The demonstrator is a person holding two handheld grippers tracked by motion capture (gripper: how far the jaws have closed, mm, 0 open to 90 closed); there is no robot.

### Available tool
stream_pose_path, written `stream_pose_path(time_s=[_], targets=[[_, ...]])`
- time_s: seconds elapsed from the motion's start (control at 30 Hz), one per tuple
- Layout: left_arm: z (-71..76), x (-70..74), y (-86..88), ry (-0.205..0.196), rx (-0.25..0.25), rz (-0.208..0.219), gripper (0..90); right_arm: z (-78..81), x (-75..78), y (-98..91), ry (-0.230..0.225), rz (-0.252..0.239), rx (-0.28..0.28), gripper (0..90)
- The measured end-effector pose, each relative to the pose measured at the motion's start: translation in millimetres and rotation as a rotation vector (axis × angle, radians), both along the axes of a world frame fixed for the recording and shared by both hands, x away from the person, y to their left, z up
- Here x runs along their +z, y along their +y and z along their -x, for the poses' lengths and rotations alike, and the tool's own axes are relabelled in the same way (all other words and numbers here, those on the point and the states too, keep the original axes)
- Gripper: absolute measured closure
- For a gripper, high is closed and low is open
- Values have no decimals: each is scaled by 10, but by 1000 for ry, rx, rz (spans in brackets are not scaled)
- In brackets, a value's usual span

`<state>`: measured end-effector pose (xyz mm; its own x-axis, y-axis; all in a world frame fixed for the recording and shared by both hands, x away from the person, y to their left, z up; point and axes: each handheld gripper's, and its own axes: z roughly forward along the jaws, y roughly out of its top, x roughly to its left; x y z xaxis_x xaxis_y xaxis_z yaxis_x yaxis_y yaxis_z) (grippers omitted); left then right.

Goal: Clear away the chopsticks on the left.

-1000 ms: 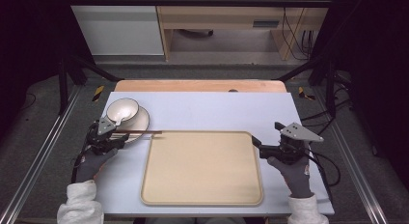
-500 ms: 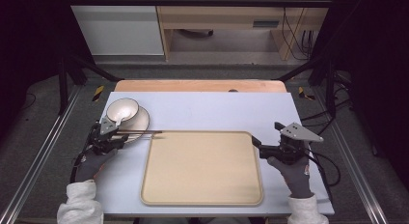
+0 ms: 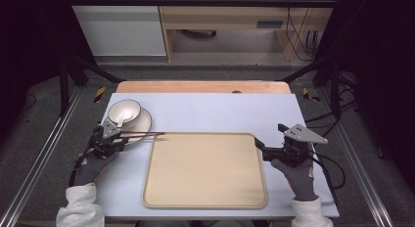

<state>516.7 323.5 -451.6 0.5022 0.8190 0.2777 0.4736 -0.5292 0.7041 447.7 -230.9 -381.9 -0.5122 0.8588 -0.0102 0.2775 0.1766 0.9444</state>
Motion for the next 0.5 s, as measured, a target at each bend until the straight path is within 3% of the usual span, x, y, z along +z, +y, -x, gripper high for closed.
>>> stream_pose_path(time_s=[0.23, 0.5], targets=[[9, 14, 7, 8, 9, 12, 662, 8, 9, -3, -2, -4, -1, 52], [-13, 12, 24, 24, 16, 60, 693, 3, 3, 4, -2, 3, 0, 53]])
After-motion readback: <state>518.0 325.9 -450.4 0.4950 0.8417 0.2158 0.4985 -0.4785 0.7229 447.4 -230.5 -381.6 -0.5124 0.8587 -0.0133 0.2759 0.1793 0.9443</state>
